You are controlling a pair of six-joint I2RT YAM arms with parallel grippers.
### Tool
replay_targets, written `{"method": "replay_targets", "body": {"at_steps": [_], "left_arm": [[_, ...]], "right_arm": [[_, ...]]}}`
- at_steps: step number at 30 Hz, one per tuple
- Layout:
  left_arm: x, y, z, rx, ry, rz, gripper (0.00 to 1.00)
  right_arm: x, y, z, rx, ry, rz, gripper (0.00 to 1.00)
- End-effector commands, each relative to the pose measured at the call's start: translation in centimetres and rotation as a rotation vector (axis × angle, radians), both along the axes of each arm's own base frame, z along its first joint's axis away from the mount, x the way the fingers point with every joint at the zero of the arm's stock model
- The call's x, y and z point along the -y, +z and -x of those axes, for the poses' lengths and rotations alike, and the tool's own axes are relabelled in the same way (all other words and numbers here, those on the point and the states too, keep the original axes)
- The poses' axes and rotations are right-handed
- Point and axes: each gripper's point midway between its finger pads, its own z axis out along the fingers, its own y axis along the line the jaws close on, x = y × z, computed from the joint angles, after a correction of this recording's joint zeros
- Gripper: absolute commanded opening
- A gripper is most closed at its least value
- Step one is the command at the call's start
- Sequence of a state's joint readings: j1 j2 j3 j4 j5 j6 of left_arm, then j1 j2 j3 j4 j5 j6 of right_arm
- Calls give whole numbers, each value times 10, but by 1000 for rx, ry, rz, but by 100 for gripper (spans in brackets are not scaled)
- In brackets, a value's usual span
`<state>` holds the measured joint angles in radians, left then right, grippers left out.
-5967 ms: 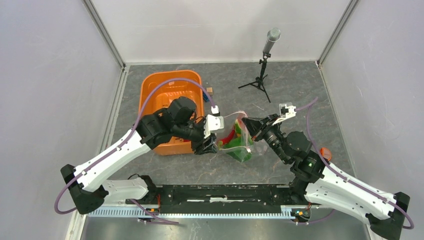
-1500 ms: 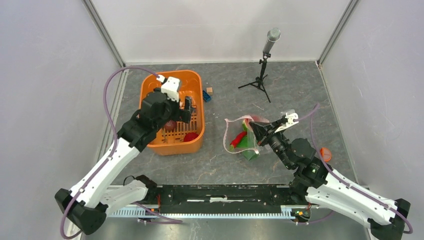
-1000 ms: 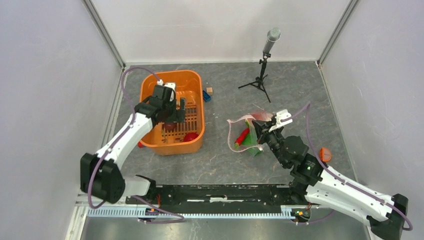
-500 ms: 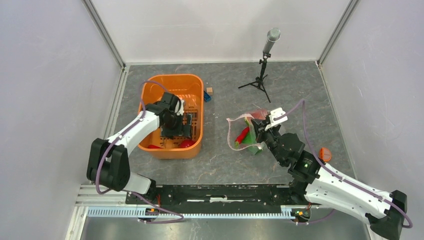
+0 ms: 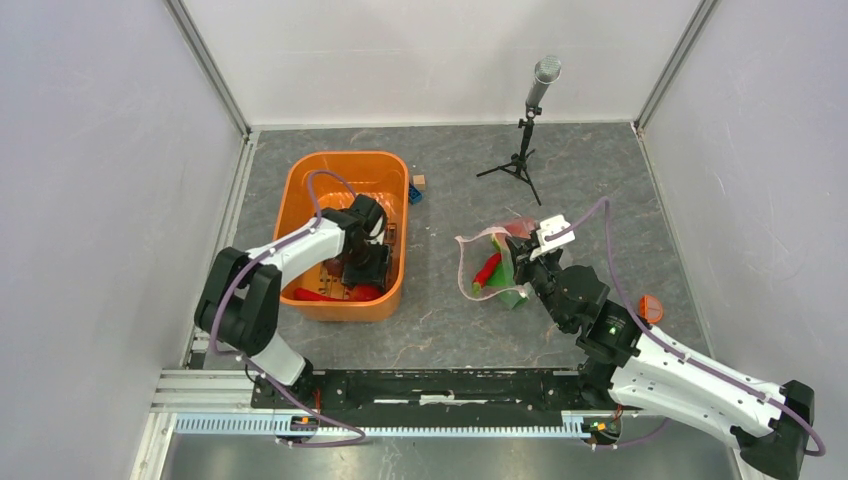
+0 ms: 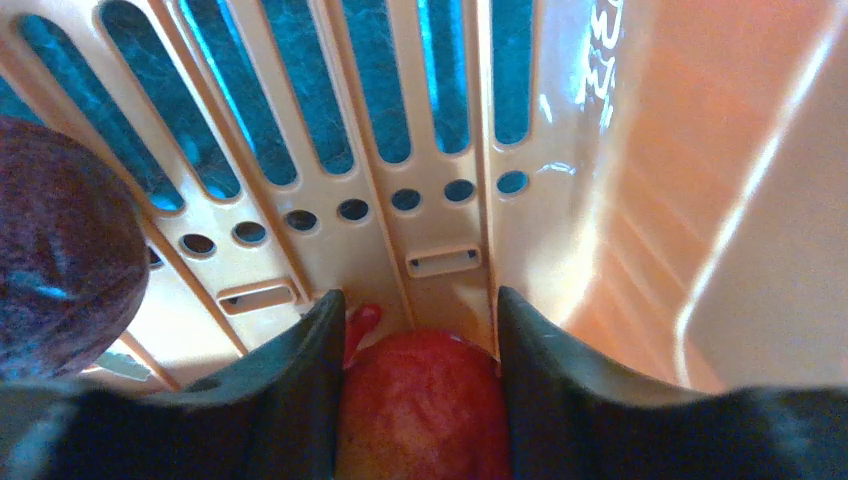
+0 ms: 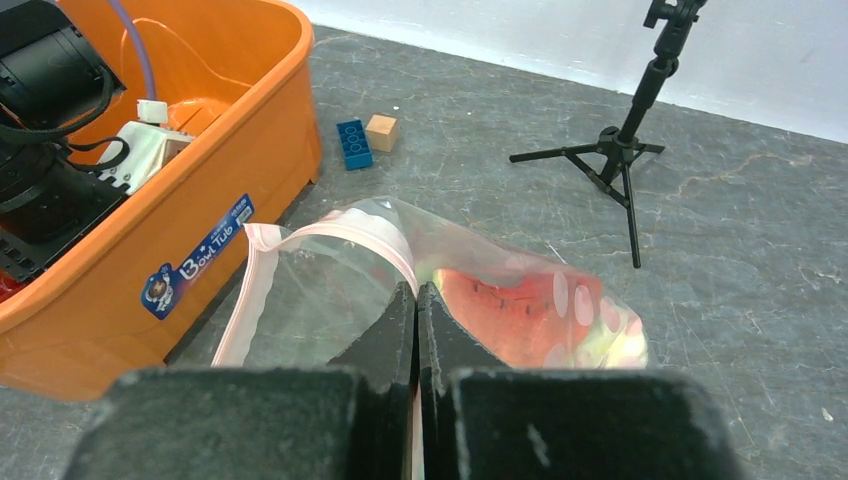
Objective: Place the food in the zip-top bag and seal the zipper
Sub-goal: Pick up the fake fruit from the bin, then place the fake fruit in the zipper food storage bag.
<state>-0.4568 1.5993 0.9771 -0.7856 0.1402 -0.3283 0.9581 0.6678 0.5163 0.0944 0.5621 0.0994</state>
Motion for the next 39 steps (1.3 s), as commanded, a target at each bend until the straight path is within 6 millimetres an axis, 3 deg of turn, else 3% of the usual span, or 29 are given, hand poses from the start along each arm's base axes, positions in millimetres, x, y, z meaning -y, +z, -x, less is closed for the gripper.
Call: {"method": "replay_targets", "body": {"at_steps": [1, 2, 3, 8, 13, 16, 21, 28, 35, 39], "left_arm": [[30, -29, -11, 6, -16, 46, 29], [35, -24, -22, 40, -10, 59, 17], [41, -18, -33, 77, -8, 77, 12], [62, 21, -101, 267, -5, 121, 2], [75, 61, -162, 383, -42, 129, 2], [70, 82, -175, 430, -40, 94, 2], [43, 110, -168, 515, 17, 42, 2], [25, 154, -153, 644, 59, 58, 2], [30, 203, -130, 757, 49, 202, 2], [49, 239, -110, 802, 1, 374, 2]], "right_arm": [[5, 26, -3, 43, -30, -27, 1], [5, 26, -3, 44, -31, -26, 0], [5, 27, -4, 46, -34, -26, 0], [6, 28, -4, 45, -41, -33, 1], [7, 29, -4, 40, -47, -39, 1], [9, 29, -4, 36, -53, -45, 0], [13, 31, -3, 37, -69, -69, 1], [5, 31, -1, 25, -31, -89, 1], [5, 30, 1, 10, -32, -124, 0], [2, 31, 2, -4, -22, -162, 0]]}}
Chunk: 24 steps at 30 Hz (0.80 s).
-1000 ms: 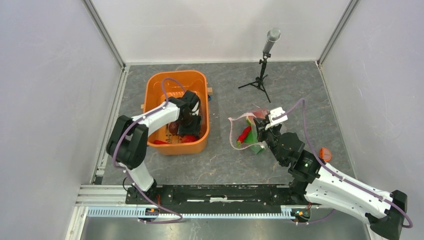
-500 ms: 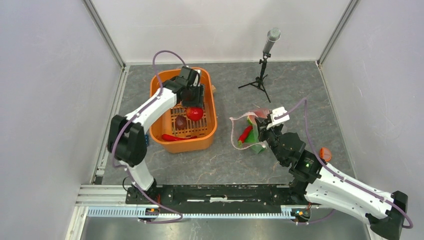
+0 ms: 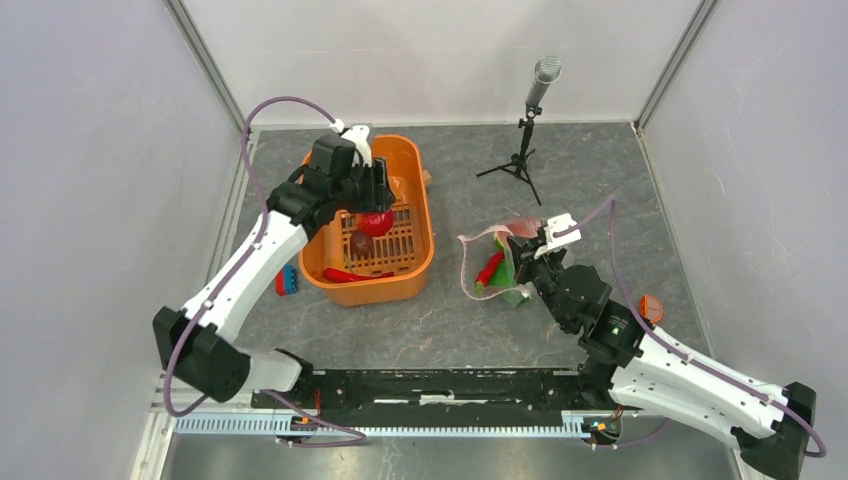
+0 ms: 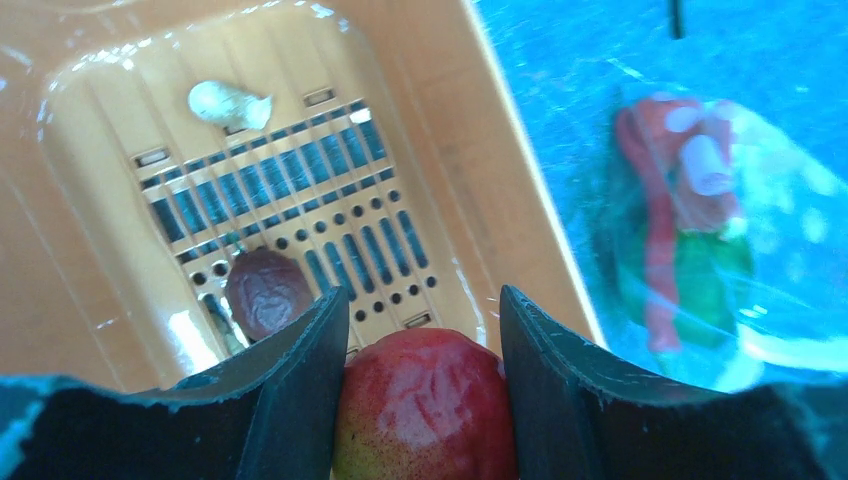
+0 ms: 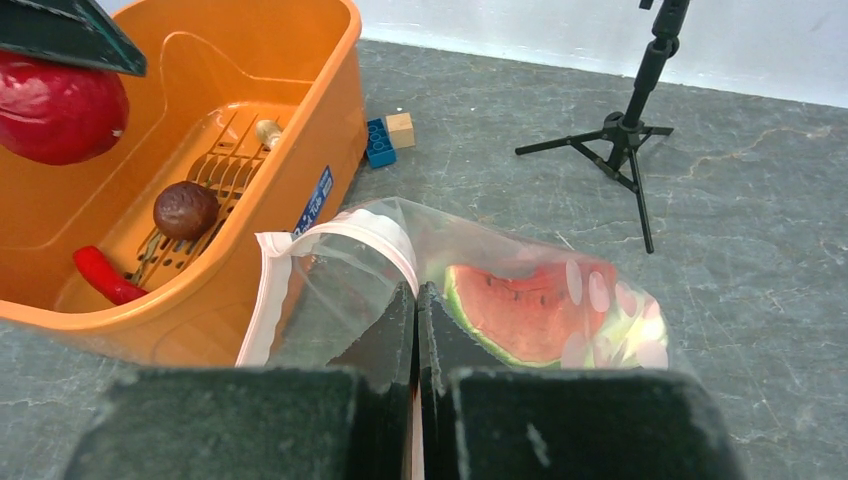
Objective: Place the food in the zip-top bag and seal the zipper
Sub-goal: Place the fake fruit in the zipper food storage bag.
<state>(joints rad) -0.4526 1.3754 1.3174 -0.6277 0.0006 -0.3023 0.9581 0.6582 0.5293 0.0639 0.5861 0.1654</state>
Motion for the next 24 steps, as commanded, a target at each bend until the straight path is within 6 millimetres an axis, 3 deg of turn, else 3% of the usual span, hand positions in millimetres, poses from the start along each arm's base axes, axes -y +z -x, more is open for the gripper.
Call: {"method": "replay_targets", "body": {"at_steps": [1, 5, 10, 15, 20, 24], "left_arm": [[24, 52, 15, 123, -118, 180, 2], [44, 74, 35, 157, -195, 312, 2], [92, 95, 64, 216, -354, 493, 2], [136, 112, 91, 348, -483, 548, 2], [157, 124, 98, 449, -510, 603, 2], [175, 118, 102, 478, -531, 603, 2]], "right_arm": [[-3, 29, 2, 22, 10, -119, 1], [-17, 31, 5, 4, 63, -176, 1], [-34, 33, 7, -36, 117, -242, 0], [-46, 48, 10, -42, 167, -322, 0], [-47, 63, 14, -30, 186, -369, 0], [-43, 73, 19, -18, 197, -426, 0]]}}
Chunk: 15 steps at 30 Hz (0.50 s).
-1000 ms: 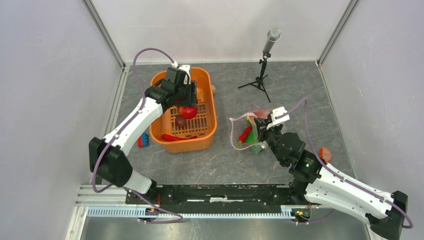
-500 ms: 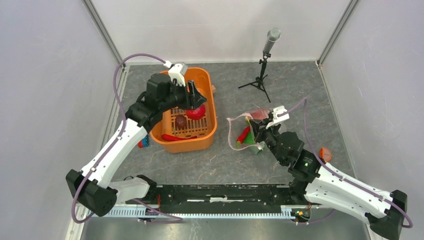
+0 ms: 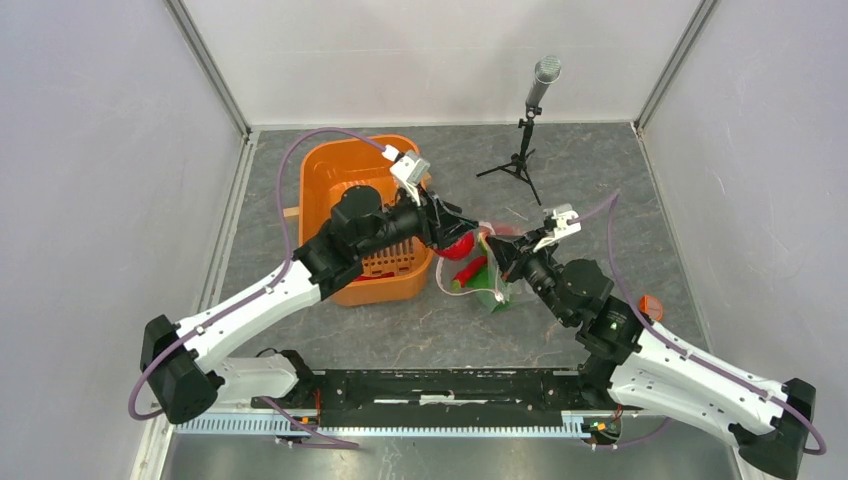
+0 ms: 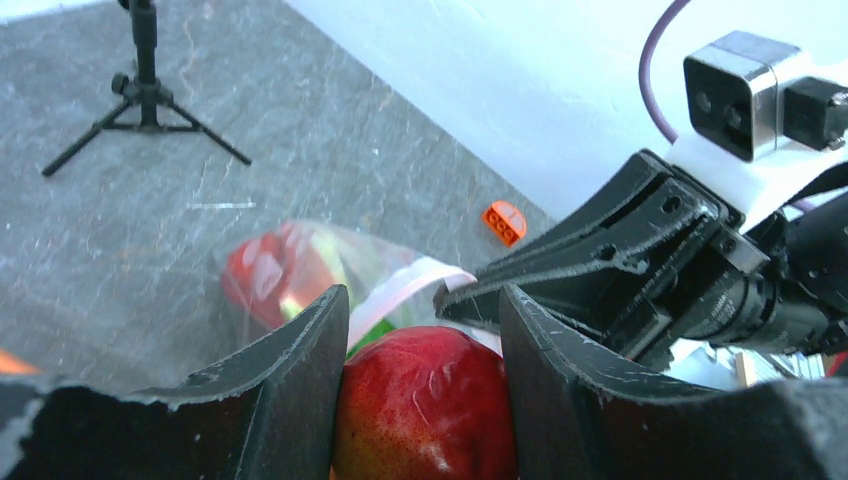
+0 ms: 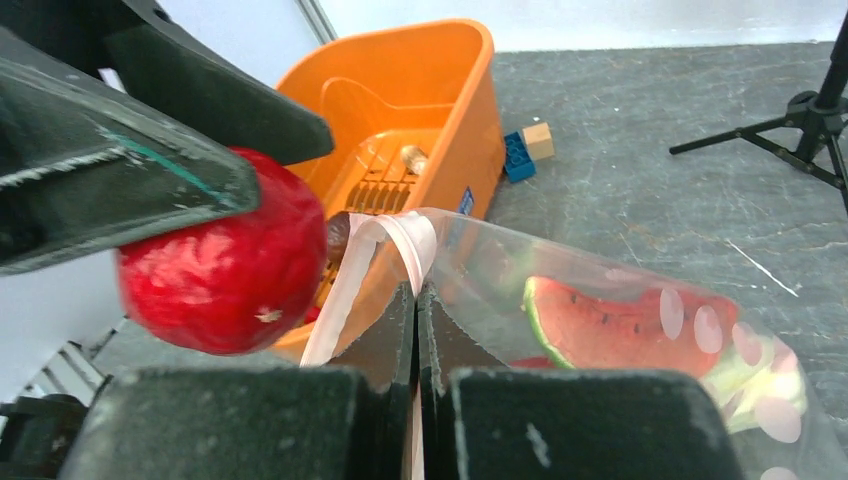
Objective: Place the food in the zip-top bag and seal the zipper
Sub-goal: Place the fake fruit in the zipper food storage bag.
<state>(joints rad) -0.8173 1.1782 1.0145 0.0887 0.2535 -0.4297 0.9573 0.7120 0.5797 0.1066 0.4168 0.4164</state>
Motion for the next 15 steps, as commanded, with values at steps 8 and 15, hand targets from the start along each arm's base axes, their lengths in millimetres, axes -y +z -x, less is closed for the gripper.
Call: {"method": "replay_targets", "body": {"at_steps": [8, 15], "left_arm": [[42, 2, -2, 140, 51, 42, 2], [51, -21, -4, 164, 61, -39, 8]], "right_arm": [[12, 65, 11, 75, 0, -257, 0], [11, 69, 14, 72, 17, -286, 0]]}}
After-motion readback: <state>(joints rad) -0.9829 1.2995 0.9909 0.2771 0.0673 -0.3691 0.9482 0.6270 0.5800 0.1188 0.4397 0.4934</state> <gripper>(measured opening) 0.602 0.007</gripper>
